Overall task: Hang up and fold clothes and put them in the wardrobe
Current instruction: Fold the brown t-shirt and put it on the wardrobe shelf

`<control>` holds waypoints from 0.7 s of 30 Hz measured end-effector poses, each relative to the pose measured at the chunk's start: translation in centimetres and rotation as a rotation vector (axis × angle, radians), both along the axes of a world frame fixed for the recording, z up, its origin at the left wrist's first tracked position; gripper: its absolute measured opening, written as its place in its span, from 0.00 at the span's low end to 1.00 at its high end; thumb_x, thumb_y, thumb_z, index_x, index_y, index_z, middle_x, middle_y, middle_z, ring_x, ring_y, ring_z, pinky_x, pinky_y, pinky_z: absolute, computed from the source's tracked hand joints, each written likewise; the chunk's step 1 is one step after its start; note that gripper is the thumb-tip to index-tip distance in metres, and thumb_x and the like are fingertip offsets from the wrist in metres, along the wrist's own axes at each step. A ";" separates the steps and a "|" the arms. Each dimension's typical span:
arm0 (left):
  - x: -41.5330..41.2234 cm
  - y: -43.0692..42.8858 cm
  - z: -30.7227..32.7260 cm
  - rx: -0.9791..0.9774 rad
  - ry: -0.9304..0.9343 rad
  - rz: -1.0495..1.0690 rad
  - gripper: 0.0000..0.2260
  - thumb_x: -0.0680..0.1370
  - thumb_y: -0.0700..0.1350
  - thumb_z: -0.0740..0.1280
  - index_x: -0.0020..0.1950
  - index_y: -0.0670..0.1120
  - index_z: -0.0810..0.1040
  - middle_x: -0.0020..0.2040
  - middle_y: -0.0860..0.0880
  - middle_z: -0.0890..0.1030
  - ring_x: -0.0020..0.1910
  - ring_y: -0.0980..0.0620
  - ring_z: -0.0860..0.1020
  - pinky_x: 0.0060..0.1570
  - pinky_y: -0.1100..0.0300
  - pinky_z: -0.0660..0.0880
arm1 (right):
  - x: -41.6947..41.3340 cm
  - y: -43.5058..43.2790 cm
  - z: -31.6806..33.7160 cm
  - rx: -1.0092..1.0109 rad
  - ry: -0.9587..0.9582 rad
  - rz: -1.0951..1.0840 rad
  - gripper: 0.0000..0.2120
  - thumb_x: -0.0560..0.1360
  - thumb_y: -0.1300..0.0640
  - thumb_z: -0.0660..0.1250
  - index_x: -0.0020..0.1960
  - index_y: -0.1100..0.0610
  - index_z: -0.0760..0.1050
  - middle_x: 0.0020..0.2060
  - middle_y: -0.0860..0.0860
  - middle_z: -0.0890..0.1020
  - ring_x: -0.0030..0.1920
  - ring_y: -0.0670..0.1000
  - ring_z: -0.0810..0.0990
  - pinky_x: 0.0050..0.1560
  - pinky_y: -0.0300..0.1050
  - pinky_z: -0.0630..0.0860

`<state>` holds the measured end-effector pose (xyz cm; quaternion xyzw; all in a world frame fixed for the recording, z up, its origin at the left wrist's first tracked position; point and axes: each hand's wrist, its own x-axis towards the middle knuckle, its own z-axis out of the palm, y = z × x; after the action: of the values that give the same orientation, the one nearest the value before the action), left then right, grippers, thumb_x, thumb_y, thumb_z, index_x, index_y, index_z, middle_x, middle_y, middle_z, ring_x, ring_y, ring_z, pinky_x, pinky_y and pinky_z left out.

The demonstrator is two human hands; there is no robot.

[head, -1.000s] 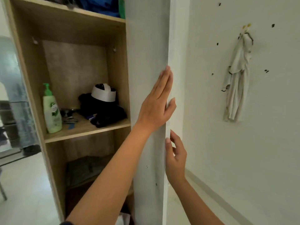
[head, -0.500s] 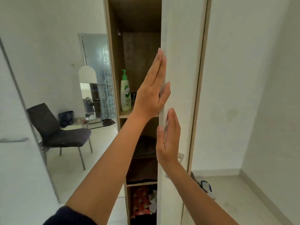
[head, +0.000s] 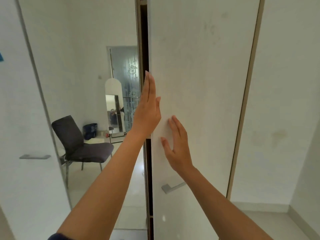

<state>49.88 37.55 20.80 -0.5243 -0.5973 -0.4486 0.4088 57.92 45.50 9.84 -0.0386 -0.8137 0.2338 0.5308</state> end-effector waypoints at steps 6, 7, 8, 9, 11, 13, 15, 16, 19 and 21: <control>-6.7 3.0 -1.0 -0.034 0.127 0.317 0.30 0.78 0.34 0.55 0.76 0.38 0.45 0.78 0.41 0.46 0.76 0.52 0.38 0.75 0.53 0.41 | -5.5 3.6 4.5 -0.056 0.083 -0.122 0.27 0.75 0.57 0.58 0.73 0.57 0.61 0.74 0.51 0.61 0.73 0.48 0.57 0.73 0.39 0.53; -7.5 3.6 -1.3 -0.029 0.131 0.343 0.29 0.78 0.34 0.54 0.76 0.38 0.45 0.78 0.41 0.47 0.76 0.52 0.38 0.76 0.51 0.43 | -6.3 4.1 5.3 -0.056 0.101 -0.146 0.27 0.75 0.58 0.58 0.73 0.57 0.61 0.73 0.51 0.62 0.74 0.49 0.58 0.73 0.41 0.54; -8.4 4.2 -1.4 -0.022 0.132 0.359 0.28 0.78 0.36 0.53 0.76 0.38 0.46 0.78 0.41 0.48 0.76 0.52 0.38 0.75 0.51 0.44 | -7.2 4.6 6.2 -0.053 0.123 -0.172 0.27 0.74 0.58 0.58 0.73 0.58 0.62 0.73 0.52 0.62 0.74 0.50 0.58 0.73 0.42 0.55; -9.2 4.7 -1.7 -0.014 0.132 0.363 0.27 0.78 0.38 0.52 0.76 0.38 0.46 0.78 0.41 0.49 0.76 0.51 0.38 0.75 0.50 0.45 | -8.1 5.1 6.9 -0.047 0.140 -0.199 0.27 0.74 0.58 0.57 0.73 0.58 0.62 0.73 0.52 0.62 0.74 0.50 0.58 0.73 0.43 0.55; -10.8 5.5 -1.9 -0.001 0.138 0.356 0.26 0.79 0.40 0.51 0.76 0.38 0.47 0.77 0.41 0.50 0.76 0.50 0.41 0.76 0.52 0.44 | -10.1 5.9 8.2 -0.012 0.159 -0.253 0.26 0.74 0.58 0.57 0.73 0.58 0.63 0.73 0.53 0.63 0.74 0.51 0.58 0.74 0.45 0.56; -12.4 6.3 -1.7 0.010 0.136 0.330 0.26 0.80 0.41 0.51 0.76 0.37 0.48 0.77 0.41 0.50 0.77 0.49 0.44 0.75 0.56 0.41 | -11.9 6.9 9.1 0.037 0.160 -0.302 0.26 0.74 0.60 0.58 0.73 0.58 0.63 0.73 0.53 0.63 0.74 0.52 0.58 0.74 0.46 0.56; -14.2 7.1 -1.6 0.020 0.137 0.304 0.25 0.80 0.42 0.51 0.76 0.36 0.49 0.77 0.41 0.49 0.76 0.49 0.46 0.75 0.58 0.39 | -13.6 7.9 9.5 0.093 0.152 -0.349 0.26 0.75 0.61 0.59 0.73 0.57 0.63 0.74 0.53 0.63 0.74 0.52 0.58 0.74 0.46 0.56; -14.3 7.3 -1.6 0.018 0.139 0.297 0.25 0.80 0.42 0.51 0.76 0.36 0.50 0.77 0.41 0.50 0.76 0.48 0.47 0.75 0.58 0.39 | -13.5 8.2 9.4 0.119 0.147 -0.370 0.26 0.75 0.61 0.59 0.73 0.57 0.62 0.74 0.53 0.63 0.74 0.52 0.58 0.74 0.47 0.56; -16.7 8.4 -1.6 -0.010 0.142 0.286 0.25 0.80 0.42 0.52 0.75 0.36 0.50 0.77 0.41 0.50 0.77 0.47 0.48 0.75 0.56 0.42 | -15.2 9.5 9.3 0.197 0.124 -0.429 0.26 0.76 0.61 0.59 0.73 0.57 0.62 0.74 0.54 0.62 0.75 0.53 0.57 0.74 0.51 0.58; -18.1 9.1 -1.5 -0.010 0.157 0.283 0.25 0.80 0.42 0.52 0.75 0.36 0.51 0.77 0.40 0.52 0.77 0.47 0.48 0.76 0.54 0.47 | -15.9 10.3 9.2 0.251 0.102 -0.470 0.26 0.77 0.60 0.57 0.74 0.56 0.60 0.75 0.53 0.61 0.75 0.52 0.55 0.74 0.52 0.56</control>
<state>31.81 46.61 19.28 -0.4703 -0.6338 -0.3411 0.5107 41.98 55.81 19.01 -0.1482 -0.7774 0.0031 0.6113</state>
